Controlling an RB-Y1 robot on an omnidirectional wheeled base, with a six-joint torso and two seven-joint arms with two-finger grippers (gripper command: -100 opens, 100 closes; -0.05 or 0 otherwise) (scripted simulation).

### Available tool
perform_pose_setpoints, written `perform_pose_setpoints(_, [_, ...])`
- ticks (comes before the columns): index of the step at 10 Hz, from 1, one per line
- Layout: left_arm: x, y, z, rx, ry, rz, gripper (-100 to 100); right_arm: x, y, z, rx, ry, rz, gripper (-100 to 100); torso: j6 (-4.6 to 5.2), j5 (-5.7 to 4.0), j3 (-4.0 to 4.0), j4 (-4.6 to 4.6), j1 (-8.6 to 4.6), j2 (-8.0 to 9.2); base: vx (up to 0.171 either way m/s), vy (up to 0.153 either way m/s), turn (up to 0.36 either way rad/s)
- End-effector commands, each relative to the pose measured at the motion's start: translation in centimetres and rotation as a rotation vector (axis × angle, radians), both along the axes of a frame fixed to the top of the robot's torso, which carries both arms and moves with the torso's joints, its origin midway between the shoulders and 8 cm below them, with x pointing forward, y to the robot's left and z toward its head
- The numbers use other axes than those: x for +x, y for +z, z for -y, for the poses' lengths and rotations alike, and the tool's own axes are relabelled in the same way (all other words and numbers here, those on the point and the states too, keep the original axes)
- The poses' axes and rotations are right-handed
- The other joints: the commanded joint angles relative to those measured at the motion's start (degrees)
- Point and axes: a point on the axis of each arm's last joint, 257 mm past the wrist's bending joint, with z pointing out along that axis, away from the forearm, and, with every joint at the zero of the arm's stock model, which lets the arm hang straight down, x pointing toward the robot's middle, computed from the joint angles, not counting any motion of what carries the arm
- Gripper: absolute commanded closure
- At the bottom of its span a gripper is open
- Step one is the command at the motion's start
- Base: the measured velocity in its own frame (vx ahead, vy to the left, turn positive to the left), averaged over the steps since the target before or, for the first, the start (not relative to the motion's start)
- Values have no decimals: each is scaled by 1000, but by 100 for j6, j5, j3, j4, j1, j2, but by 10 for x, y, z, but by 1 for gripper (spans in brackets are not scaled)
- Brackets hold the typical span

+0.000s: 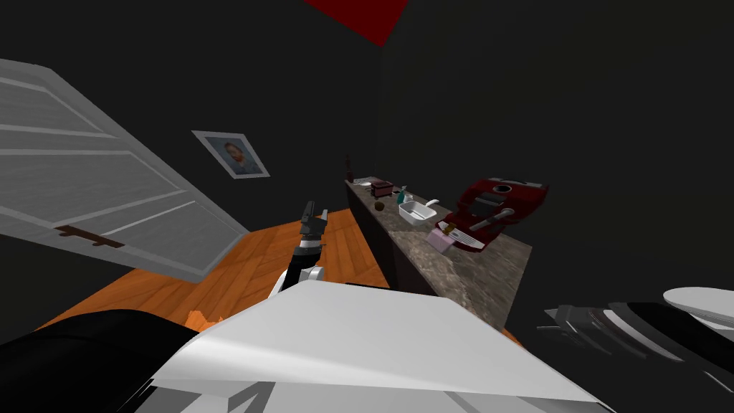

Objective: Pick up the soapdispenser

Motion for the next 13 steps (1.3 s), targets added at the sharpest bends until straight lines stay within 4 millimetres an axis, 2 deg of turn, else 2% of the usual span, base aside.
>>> perform_pose_setpoints(1, [0, 0, 0, 0, 0, 0, 0, 0, 3, 1, -12, 22, -7, -100, 0, 0, 0, 0, 0, 0, 71, 26, 22])
perform_pose_setpoints(3, [0, 0, 0, 0, 0, 0, 0, 8, 4, -4, 11, -14, 21, -100, 5, -5, 18, 7, -18, 33, 5, 2, -5])
perform_pose_setpoints(4, [0, 0, 0, 0, 0, 0, 0, 31, 14, -8, 18, -25, 57, -100, 5, -7, 26, 11, -24, 45, 83, 49, 203])
perform_pose_setpoints(5, [0, 0, 0, 0, 0, 0, 0, 31, 14, -8, 18, -25, 57, -100, -3, -4, 13, 6, -9, 21, 128, 61, 118])
perform_pose_setpoints(6, [0, 0, 0, 0, 0, 0, 0, 54, 25, -13, 26, -26, 95, -100, 1, -1, 2, 1, -1, 3, 194, 102, 187])
perform_pose_setpoints(7, [0, 0, 0, 0, 0, 0, 0, 48, 22, -16, 51, -66, 98, -100, -6, 4, -15, -6, 17, -26, 182, 97, 131])
perform_pose_setpoints(8, [0, 0, 0, 0, 0, 0, 0, 60, 26, -17, 48, -53, 118, -100, 2, 2, -15, -6, 15, -24, 88, 47, -11])
perform_pose_setpoints(9, [0, 0, 0, 0, 0, 0, 0, 55, 25, -13, 29, -31, 99, -100, 4, 0, 1, 0, 1, 3, 13, 6, -16])
perform_pose_setpoints(10, [0, 0, 0, 0, 0, 0, 0, 78, 36, -19, 35, -18, 137, -100, 6, -4, 18, 7, -15, 32, 140, 91, 244])
perform_pose_setpoints(12, [0, 0, 0, 0, 0, 0, 0, 77, 36, -20, 37, -22, 136, -100, 2, 3, -8, -4, 11, -13, 126, 59, 62])
perform_pose_setpoints(13, [0, 0, 0, 0, 0, 0, 0, 78, 36, -19, 35, -18, 137, -100, 6, -1, 5, 1, -2, 11, 17, 10, -17])
